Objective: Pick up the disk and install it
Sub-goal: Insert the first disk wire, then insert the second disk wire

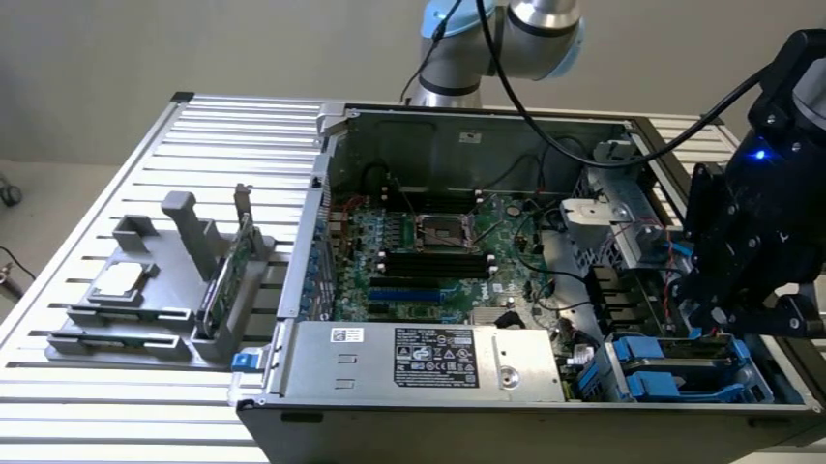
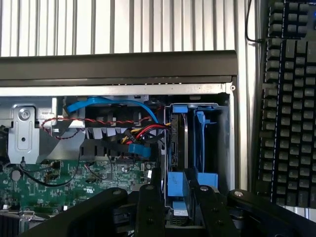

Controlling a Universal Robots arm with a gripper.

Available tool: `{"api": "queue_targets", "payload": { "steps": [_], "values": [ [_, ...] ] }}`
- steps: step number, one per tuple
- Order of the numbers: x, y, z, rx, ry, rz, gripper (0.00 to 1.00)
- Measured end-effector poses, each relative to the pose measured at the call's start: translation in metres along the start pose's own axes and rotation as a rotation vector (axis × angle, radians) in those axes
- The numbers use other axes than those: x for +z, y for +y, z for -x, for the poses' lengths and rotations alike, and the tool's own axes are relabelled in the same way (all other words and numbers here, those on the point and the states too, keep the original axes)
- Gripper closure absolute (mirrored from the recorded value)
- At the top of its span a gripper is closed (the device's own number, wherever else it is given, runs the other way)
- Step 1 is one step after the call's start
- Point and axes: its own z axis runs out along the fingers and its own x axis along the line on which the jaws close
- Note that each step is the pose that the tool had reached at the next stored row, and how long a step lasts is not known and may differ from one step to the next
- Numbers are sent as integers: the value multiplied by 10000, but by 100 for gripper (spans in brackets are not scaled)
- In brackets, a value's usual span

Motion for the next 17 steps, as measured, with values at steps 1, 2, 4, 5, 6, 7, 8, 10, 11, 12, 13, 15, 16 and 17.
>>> {"api": "queue_targets", "payload": {
  "steps": [1,2,4,5,6,7,8,10,11,12,13,15,16,17],
  "values": [
    [0,0,0,0,0,0,68],
    [0,-1,0,1,1,0,68],
    [0,-1,0,1,0,0,68],
    [0,-1,0,1,0,0,68],
    [0,-1,0,1,0,0,68],
    [0,-1,0,1,0,0,68],
    [0,-1,0,1,0,0,68],
    [0,-1,0,1,0,0,68],
    [0,-1,0,1,1,0,68],
    [0,-1,0,1,0,0,68],
    [0,-1,0,1,0,0,68],
    [0,-1,0,2,0,0,68],
    [-1,-1,-10,-1,-17,4,68],
    [2,-2,-35,-4,-46,9,68]
  ]
}}
